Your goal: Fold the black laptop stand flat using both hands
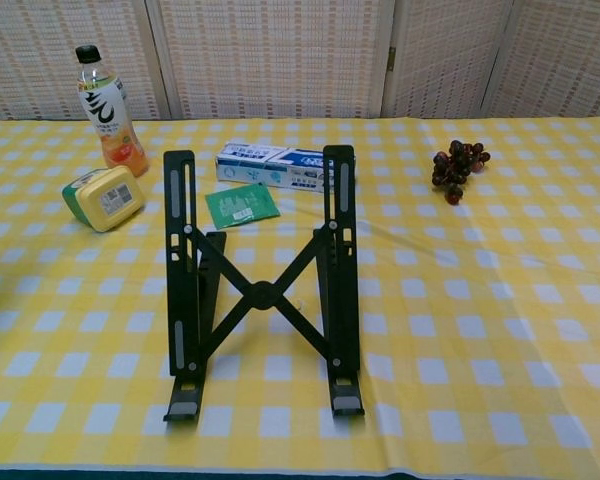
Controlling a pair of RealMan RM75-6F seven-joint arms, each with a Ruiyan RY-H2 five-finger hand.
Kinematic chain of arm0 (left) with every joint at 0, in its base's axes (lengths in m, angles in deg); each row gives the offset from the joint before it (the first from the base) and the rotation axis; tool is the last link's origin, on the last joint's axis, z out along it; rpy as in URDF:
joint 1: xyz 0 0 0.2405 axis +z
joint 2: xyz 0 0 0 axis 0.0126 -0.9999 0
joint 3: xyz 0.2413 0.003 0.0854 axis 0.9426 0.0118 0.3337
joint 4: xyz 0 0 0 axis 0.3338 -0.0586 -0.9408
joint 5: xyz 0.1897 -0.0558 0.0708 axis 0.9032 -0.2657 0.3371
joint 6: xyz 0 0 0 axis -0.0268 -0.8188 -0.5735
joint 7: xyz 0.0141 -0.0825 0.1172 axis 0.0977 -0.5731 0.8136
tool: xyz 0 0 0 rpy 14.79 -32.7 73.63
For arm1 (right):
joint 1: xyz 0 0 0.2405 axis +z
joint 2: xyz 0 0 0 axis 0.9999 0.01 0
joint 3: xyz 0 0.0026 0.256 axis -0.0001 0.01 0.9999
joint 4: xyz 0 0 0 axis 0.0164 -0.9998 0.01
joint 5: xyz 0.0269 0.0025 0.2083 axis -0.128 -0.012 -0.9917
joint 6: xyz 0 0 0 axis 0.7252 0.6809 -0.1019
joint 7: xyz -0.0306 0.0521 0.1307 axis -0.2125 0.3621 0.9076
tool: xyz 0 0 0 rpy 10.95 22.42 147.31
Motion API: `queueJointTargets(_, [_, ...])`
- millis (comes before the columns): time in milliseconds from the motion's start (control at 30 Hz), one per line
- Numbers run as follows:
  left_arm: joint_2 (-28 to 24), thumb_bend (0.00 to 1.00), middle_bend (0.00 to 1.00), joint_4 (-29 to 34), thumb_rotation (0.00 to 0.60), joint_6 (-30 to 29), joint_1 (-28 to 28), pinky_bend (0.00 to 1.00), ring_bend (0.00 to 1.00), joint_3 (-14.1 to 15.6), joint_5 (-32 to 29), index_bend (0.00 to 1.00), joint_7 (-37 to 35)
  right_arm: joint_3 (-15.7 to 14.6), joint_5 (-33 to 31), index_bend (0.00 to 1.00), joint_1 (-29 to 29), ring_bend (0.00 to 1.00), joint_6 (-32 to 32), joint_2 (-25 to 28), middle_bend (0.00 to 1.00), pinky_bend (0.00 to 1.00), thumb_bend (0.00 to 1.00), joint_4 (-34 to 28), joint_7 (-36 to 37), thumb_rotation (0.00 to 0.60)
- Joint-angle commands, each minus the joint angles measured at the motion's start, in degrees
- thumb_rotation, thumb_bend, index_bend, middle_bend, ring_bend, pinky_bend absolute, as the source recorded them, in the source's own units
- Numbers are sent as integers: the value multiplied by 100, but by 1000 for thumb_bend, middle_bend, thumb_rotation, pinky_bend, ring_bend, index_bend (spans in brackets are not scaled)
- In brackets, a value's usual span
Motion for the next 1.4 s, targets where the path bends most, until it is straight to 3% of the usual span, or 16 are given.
queueJointTargets(33, [-8, 241, 108, -156, 600, 825, -547, 58, 75, -41, -16, 71, -1211, 25, -40, 11, 62, 87, 82, -3, 17, 0, 367, -68, -87, 600])
queueJointTargets(400, [391, 226, 108, -779, 600, 1742, -1373, 47, 69, 136, 453, 63, -3774, 17, -116, 11, 242, 85, 353, -133, 17, 0, 366, -154, -219, 600])
queueJointTargets(667, [785, 225, 118, -1154, 600, 1818, -1793, 59, 96, 262, 714, 83, -5164, -11, -152, 11, 367, 86, 550, -230, 17, 0, 367, -139, -217, 600])
queueJointTargets(1133, [1319, 225, 246, -1204, 600, 1524, -2236, 139, 212, 363, 846, 220, -6295, -40, -94, 12, 740, 87, 1016, -524, 17, 0, 367, 70, 110, 600])
queueJointTargets(1400, [1494, 225, 391, -1230, 600, 1186, -2266, 231, 329, 419, 849, 322, -6596, -146, -40, 25, 963, 91, 1376, -736, 23, 0, 367, 257, 598, 600])
